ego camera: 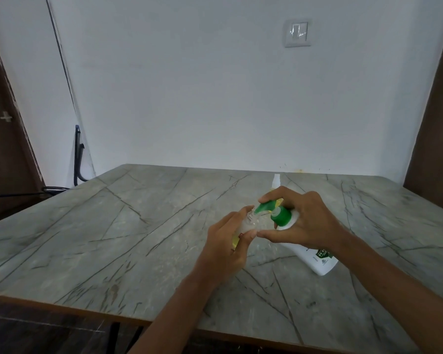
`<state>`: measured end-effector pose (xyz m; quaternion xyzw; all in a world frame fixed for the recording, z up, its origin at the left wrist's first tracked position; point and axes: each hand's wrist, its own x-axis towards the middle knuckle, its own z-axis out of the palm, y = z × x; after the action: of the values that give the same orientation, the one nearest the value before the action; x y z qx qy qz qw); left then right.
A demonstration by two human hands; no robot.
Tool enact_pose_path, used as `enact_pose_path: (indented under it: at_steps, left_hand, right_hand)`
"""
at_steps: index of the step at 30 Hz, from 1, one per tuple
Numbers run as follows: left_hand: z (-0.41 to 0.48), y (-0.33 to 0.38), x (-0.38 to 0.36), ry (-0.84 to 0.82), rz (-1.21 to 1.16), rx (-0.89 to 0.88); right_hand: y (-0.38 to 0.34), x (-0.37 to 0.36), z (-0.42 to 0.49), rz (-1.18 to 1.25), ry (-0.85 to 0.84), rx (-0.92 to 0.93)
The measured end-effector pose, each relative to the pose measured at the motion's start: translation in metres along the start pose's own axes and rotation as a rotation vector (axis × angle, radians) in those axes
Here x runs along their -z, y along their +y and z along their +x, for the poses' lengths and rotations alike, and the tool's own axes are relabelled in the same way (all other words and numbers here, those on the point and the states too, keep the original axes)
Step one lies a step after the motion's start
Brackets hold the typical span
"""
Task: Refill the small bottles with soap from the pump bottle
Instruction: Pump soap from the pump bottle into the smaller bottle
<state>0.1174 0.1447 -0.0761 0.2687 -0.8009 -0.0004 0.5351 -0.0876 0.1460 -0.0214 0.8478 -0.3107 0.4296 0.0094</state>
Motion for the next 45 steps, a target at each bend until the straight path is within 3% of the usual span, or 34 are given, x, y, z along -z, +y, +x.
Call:
enact_pose_path:
  at_steps: [17,20,37,45]
  left_hand:
    - [0.002,0.004,0.001,0.024,-0.004,0.056]
    - [0.004,0.005,0.001,0.024,-0.014,0.049]
    - [0.0,0.002,0.001,-0.003,0.006,0.029]
    - [0.003,0.004,0.001,0.035,0.01,0.049]
  right_hand:
    - [0.001,0.001,-0.005,-0.122,-0.107,-0.002]
    - [0.002,-0.001,-0.006,-0.023,-0.058,-0.01]
    - [0.008,-0.007,0.002,0.027,0.019,0.044]
    - [0.01,-0.008,-0.003,-0.061,0.005,0.01]
